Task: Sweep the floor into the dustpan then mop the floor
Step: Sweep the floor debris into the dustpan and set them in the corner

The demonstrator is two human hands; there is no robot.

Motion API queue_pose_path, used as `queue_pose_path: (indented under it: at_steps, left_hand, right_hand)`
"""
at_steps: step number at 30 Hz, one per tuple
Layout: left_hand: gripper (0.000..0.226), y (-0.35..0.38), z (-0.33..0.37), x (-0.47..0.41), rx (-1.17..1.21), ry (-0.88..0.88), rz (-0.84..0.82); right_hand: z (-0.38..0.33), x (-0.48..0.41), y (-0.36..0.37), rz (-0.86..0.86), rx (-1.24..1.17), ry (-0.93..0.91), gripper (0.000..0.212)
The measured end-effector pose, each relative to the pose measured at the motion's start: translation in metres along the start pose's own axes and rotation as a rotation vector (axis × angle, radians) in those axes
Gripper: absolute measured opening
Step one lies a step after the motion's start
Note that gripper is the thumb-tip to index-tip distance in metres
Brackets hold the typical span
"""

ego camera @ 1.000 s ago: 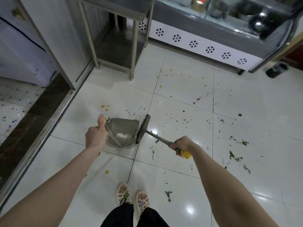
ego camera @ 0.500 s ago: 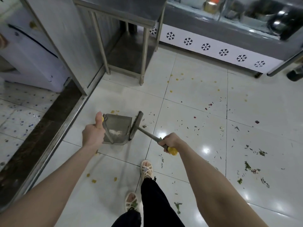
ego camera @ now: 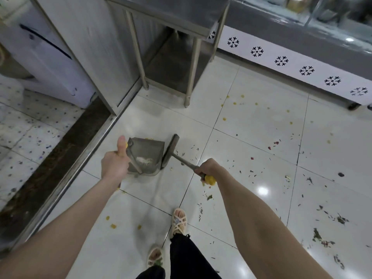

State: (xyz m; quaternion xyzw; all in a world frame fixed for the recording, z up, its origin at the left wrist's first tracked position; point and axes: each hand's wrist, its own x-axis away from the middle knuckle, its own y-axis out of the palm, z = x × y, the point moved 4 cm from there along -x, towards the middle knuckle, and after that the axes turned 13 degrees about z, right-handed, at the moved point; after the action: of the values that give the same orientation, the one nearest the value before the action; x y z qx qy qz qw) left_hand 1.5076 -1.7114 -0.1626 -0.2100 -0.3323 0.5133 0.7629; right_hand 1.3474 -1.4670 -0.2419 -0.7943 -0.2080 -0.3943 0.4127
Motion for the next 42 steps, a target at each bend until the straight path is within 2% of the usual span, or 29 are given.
queue_pose_path:
  at_steps: [8, 17, 21, 25, 28, 31, 36, 42]
  left_hand:
    - [0.085, 0.047, 0.032, 0.008, -0.017, 0.023, -0.076]
    - [0.085, 0.067, 0.037, 0.047, -0.010, 0.100, -0.152]
    - [0.079, 0.055, 0.016, 0.080, 0.017, 0.163, -0.180]
    - [0.083, 0.039, -0.008, 0.109, 0.019, 0.171, -0.193]
    - [0.083, 0.024, -0.030, 0.137, 0.027, 0.192, -0.237]
    - [0.084, 0.011, -0.050, 0.163, 0.029, 0.208, -0.255]
    - [0.084, -0.010, -0.078, 0.196, 0.013, 0.190, -0.256]
    - [0.082, -0.030, -0.111, 0.223, -0.013, 0.154, -0.210]
  right_hand:
    - [0.020, -0.024, -0.066, 0.040, 0.031, 0.150, 0.020]
    - [0.112, 0.015, -0.113, 0.087, 0.040, 0.298, 0.013]
    - [0.165, 0.040, -0.104, 0.167, -0.038, 0.307, 0.008]
    - [0.202, 0.068, -0.092, 0.291, -0.086, 0.191, 0.016]
    - [0.237, 0.099, -0.081, 0.316, -0.165, 0.171, 0.024]
    - [0.267, 0.129, -0.067, 0.294, -0.278, 0.153, 0.022]
    - [0.287, 0.166, -0.045, 0.241, -0.248, 0.082, 0.014]
    - [0.306, 0.176, -0.010, 0.113, -0.276, 0.137, 0.016]
